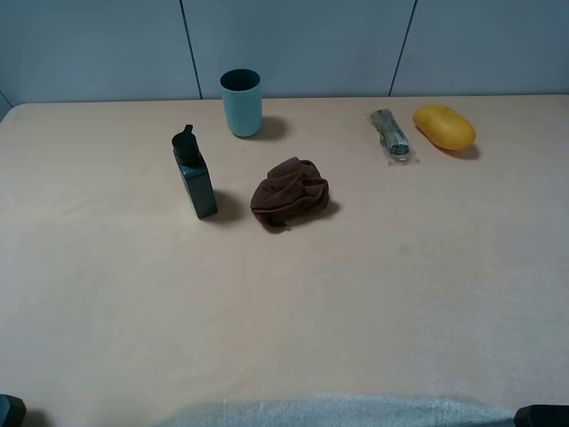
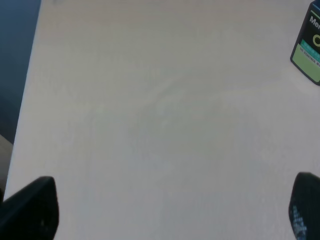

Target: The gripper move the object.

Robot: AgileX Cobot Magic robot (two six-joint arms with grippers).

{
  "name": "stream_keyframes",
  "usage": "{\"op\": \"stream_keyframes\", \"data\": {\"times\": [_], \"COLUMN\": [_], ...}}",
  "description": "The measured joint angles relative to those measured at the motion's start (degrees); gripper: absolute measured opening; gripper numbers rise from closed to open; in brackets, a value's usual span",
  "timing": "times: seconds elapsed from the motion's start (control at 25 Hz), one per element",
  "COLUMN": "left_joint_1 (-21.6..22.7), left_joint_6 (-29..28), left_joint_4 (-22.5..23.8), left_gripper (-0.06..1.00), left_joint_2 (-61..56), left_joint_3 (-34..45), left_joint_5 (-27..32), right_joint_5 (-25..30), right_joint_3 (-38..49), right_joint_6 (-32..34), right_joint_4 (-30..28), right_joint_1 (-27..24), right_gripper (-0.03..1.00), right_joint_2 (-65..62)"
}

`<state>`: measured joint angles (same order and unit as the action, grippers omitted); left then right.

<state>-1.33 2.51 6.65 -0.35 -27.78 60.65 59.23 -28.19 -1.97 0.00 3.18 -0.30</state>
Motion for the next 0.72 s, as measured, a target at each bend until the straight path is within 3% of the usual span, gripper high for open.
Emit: {"op": "stream_keyframes", "data": {"times": [0.72], "left_joint_1": [0.0], "left_joint_6": [0.0], "left_joint_4": [0.0], "left_gripper": [0.93], "left_joint_2": [0.0], "left_joint_3": [0.0], "left_joint_5": [0.0], "right_joint_5": [0.0], "right_joint_3": [0.0], "right_joint_6": [0.05], "right_joint_4": [0.0], "right_joint_1": [0.0], "right_gripper": [0.69], "right_joint_2": [0.0]}}
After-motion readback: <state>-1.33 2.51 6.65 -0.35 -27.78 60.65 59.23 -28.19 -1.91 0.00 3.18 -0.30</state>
